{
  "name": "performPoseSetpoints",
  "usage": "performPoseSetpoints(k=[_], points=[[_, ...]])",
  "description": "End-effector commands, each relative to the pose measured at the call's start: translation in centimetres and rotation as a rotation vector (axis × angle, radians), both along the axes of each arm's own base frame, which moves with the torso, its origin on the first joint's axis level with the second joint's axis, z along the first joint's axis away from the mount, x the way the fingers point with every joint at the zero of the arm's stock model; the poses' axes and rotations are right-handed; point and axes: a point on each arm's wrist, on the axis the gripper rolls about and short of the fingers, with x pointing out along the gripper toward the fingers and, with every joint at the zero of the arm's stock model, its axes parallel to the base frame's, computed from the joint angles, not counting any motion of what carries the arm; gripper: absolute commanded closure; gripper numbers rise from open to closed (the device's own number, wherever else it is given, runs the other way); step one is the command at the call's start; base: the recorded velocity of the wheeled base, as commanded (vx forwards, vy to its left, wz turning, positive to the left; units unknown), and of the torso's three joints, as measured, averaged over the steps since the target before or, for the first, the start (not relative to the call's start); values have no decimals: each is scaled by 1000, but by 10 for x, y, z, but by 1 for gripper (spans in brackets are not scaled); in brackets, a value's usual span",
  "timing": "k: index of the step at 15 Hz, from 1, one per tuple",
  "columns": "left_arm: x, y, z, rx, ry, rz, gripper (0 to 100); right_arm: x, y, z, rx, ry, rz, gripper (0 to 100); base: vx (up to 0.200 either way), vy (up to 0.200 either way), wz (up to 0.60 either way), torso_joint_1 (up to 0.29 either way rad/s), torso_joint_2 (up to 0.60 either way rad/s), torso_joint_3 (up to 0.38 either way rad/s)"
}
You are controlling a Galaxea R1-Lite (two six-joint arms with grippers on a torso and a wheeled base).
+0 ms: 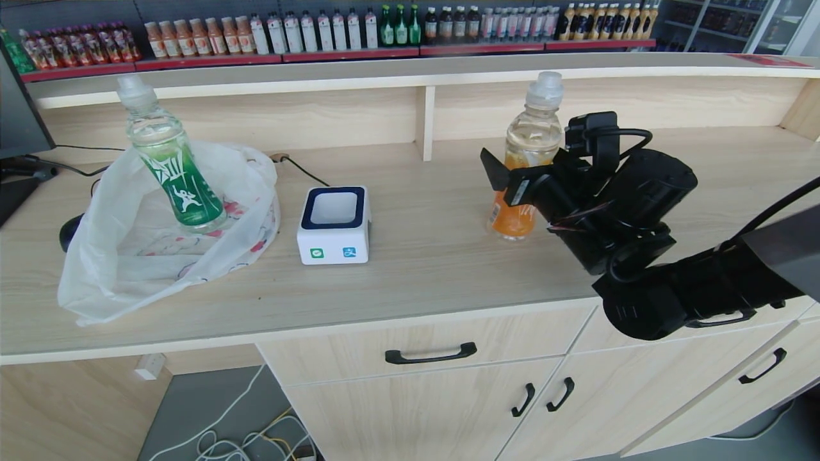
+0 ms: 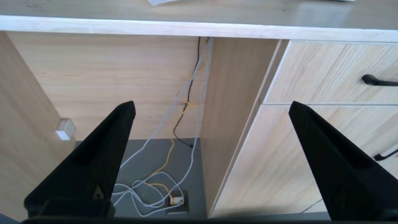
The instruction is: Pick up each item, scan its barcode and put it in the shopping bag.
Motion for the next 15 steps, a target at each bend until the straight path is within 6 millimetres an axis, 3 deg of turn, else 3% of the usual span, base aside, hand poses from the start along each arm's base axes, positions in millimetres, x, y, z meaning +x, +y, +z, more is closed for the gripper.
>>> performPoseSetpoints(k=[1,10,11,15], points=[[0,0,0,0,0,1,0,2,1,-2,-1,3,2,0,0,0,0,0,0,0],[0,0,0,0,0,1,0,8,5,1,10,-18,2,0,0,0,0,0,0,0],[0,0,0,0,0,1,0,8,5,2,13,-23,2,100,0,0,0,0,0,0],[0,0,0,0,0,1,0,7,5,4,15,-29,5,100,0,0,0,0,0,0]])
